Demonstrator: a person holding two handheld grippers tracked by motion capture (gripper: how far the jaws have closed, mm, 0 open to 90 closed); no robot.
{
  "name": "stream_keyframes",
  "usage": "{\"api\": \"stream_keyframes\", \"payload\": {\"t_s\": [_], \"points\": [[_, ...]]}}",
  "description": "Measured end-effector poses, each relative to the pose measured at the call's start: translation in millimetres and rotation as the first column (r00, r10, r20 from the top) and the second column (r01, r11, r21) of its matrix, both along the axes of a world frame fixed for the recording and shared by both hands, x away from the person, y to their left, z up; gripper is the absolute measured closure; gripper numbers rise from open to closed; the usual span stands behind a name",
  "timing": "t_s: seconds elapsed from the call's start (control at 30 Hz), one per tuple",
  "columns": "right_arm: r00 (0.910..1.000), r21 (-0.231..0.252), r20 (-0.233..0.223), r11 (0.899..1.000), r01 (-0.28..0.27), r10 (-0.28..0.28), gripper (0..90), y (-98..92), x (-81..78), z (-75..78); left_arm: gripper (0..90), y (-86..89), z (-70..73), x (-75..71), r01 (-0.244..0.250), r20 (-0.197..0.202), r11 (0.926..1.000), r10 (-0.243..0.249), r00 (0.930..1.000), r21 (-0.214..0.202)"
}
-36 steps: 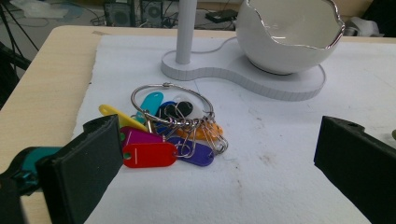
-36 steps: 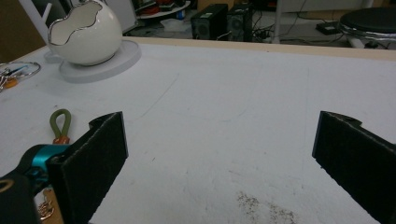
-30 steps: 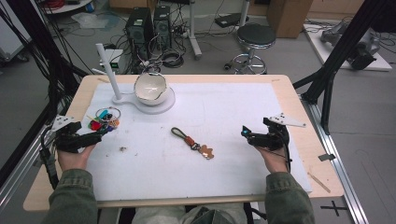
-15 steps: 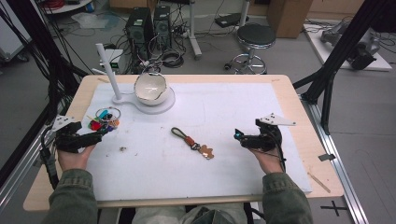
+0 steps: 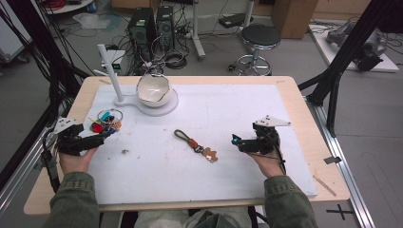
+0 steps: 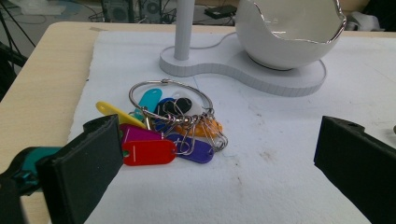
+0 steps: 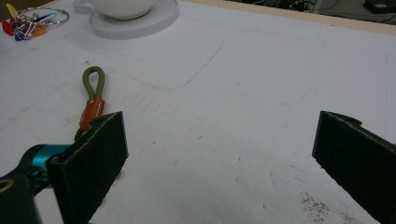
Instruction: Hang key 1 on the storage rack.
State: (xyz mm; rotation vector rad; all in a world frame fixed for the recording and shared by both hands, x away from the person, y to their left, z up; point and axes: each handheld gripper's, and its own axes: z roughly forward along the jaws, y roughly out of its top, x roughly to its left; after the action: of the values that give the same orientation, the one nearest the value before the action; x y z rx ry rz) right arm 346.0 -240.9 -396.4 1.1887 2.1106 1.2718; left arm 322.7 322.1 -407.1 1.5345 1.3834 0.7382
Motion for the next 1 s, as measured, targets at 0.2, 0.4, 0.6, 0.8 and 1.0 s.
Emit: {"api": "stream_keyframes", "payload": {"t_s": [0.2, 0.4, 0.6, 0.8, 1.0], "points": [[0.9993, -0.020, -0.026, 0.999, -0.027, 0.026, 2.3, 7.0, 2.8, -2.7, 1.7, 0.2, -0.3, 0.3, 0.002, -0.004, 1.0000, -0.002, 1.0000, 0.005], [0.9978, -0.027, -0.050, 0.999, -0.044, 0.042, 2.3, 14.6, 4.6, -4.1, 1.7, 0.5, -0.1, 0.1, 0.003, -0.003, 1.0000, -0.003, 1.0000, 0.005], [0.9954, -0.039, -0.074, 0.997, -0.065, 0.062, 2.3, 22.1, 4.9, -6.4, 1.7, 0.8, 0.0, -0.3, 0.001, -0.003, 1.0000, -0.001, 1.0000, 0.002], [0.9933, -0.033, -0.088, 0.996, -0.078, 0.075, 2.3, 27.9, 5.4, -6.9, 1.7, 0.7, 0.1, -0.4, 0.003, -0.004, 1.0000, -0.002, 1.0000, 0.005], [0.9909, -0.028, -0.105, 0.996, -0.088, 0.085, 2.4, 32.1, 7.9, -7.2, 1.7, 1.3, -0.2, -0.4, 0.000, -0.004, 1.0000, 0.000, 1.0000, 0.003]]}}
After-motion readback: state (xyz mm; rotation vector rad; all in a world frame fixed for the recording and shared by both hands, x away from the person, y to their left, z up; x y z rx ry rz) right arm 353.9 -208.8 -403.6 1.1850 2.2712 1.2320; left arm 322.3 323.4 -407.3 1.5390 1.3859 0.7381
